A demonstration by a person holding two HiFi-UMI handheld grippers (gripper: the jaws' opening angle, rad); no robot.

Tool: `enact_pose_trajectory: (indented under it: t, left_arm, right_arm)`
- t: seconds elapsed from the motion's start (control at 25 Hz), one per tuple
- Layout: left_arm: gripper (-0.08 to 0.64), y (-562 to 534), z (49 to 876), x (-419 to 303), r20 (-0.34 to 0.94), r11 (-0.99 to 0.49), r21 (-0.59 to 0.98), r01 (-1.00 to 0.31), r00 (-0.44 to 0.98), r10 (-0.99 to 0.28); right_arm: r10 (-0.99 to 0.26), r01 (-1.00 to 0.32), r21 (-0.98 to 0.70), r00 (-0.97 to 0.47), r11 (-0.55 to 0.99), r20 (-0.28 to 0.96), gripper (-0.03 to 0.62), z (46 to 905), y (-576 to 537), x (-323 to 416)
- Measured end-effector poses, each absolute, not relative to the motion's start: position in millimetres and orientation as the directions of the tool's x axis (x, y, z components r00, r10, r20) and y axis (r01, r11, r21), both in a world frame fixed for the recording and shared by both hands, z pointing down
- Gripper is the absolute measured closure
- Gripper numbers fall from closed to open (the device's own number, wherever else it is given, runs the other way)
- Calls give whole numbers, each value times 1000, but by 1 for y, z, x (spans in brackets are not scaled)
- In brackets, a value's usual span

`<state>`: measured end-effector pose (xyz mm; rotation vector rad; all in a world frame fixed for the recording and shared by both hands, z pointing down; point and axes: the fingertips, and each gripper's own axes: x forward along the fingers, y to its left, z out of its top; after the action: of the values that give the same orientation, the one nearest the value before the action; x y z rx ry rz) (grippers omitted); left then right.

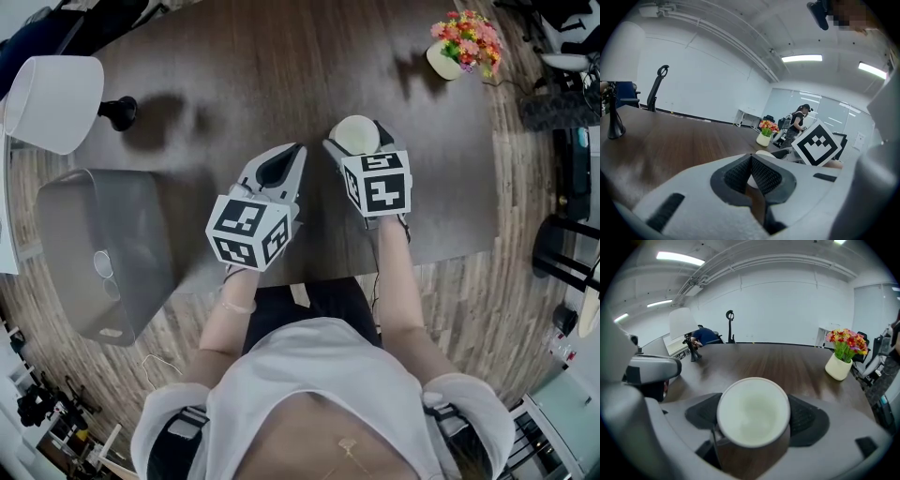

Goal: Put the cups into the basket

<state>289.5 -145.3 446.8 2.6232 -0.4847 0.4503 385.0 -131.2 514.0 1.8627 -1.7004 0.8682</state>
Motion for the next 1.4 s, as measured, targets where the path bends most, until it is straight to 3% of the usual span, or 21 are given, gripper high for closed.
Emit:
enact_pose_trajectory:
  t: [1.4]
  left_arm:
    - [551, -89, 408, 259, 305, -878, 300, -371, 910, -280]
  right_arm:
    - [-740, -995, -75, -4, -63, 673, 189, 467, -66, 331]
